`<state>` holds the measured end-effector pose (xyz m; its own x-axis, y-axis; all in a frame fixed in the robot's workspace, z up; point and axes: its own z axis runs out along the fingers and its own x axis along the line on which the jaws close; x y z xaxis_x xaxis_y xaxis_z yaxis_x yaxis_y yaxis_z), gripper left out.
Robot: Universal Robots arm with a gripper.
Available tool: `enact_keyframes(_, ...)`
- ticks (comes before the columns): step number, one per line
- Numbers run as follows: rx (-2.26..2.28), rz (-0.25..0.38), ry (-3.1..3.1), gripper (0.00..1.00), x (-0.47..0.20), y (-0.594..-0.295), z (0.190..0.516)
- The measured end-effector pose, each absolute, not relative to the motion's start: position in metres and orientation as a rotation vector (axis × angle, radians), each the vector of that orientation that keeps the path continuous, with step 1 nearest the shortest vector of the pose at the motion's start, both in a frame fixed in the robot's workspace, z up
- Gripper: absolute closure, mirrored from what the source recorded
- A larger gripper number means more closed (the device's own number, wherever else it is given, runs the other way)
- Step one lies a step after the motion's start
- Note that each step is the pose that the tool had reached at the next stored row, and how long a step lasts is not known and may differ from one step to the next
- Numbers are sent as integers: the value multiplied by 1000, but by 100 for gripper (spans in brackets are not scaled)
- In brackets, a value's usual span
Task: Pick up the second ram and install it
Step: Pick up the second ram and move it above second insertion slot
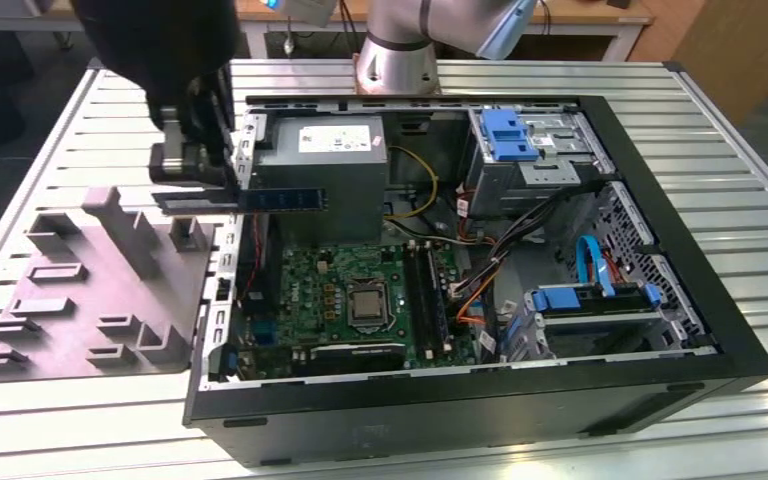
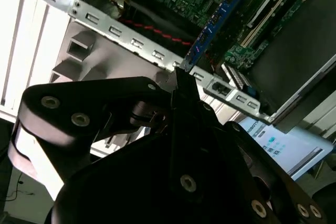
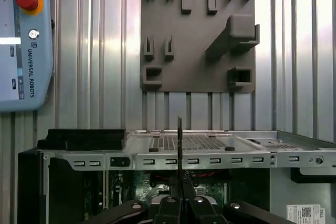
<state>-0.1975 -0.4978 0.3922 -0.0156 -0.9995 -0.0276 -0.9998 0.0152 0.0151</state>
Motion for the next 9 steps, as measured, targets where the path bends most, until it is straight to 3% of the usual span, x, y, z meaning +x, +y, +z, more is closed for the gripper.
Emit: enact_keyframes(9,-2198,47,2232,88,-163,-498,392)
